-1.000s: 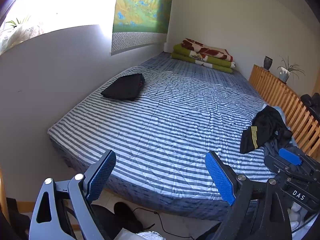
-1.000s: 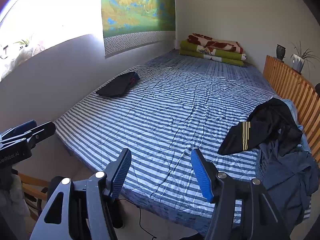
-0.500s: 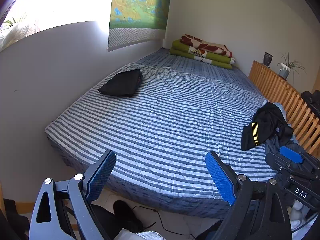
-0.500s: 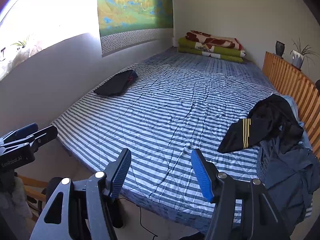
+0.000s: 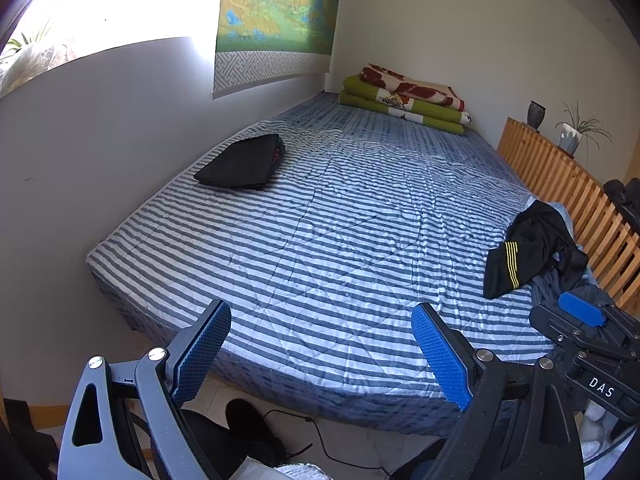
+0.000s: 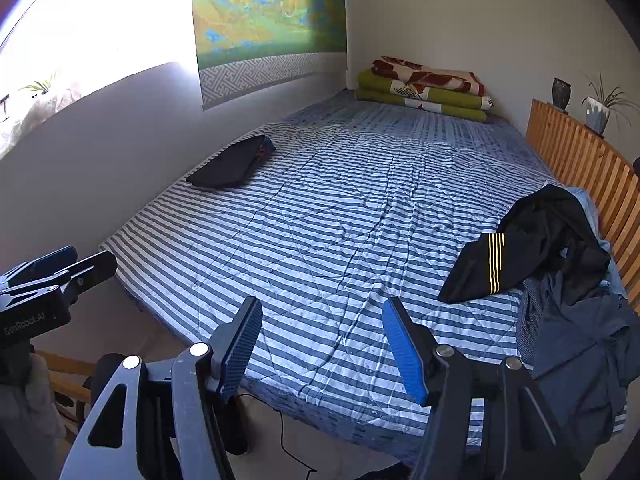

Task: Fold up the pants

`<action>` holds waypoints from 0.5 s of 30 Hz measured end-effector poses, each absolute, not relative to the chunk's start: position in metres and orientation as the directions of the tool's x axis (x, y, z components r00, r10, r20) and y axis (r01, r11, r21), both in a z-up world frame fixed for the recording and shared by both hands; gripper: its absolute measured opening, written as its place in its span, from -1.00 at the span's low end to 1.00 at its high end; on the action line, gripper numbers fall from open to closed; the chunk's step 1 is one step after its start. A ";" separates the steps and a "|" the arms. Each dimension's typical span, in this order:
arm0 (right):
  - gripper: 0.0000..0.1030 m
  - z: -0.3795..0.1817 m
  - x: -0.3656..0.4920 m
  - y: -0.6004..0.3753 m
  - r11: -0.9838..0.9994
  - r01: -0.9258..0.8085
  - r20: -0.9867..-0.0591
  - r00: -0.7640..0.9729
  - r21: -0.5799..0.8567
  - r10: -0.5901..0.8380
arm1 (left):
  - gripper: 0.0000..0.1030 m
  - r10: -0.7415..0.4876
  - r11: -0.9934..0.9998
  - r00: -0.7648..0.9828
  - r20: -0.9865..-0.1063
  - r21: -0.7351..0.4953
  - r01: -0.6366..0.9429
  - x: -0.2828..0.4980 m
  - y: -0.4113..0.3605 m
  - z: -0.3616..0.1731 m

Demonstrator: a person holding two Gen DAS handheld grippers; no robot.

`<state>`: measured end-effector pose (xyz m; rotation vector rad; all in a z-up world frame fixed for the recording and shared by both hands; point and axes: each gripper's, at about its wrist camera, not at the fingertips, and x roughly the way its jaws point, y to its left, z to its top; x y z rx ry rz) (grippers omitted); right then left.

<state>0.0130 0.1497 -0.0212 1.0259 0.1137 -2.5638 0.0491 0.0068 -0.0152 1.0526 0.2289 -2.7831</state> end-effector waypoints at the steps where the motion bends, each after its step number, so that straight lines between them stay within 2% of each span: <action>1: 0.14 -0.022 0.013 0.149 -0.926 0.371 -0.681 -0.663 0.063 -0.312 | 0.82 -0.092 -0.976 -0.739 -0.667 -0.086 0.199 0.048 0.007 -0.016; 15: 0.14 -0.029 0.006 0.146 -0.932 0.356 -0.690 -0.659 0.064 -0.299 | 0.83 -0.086 -0.981 -0.731 -0.677 -0.072 0.183 0.034 0.007 -0.023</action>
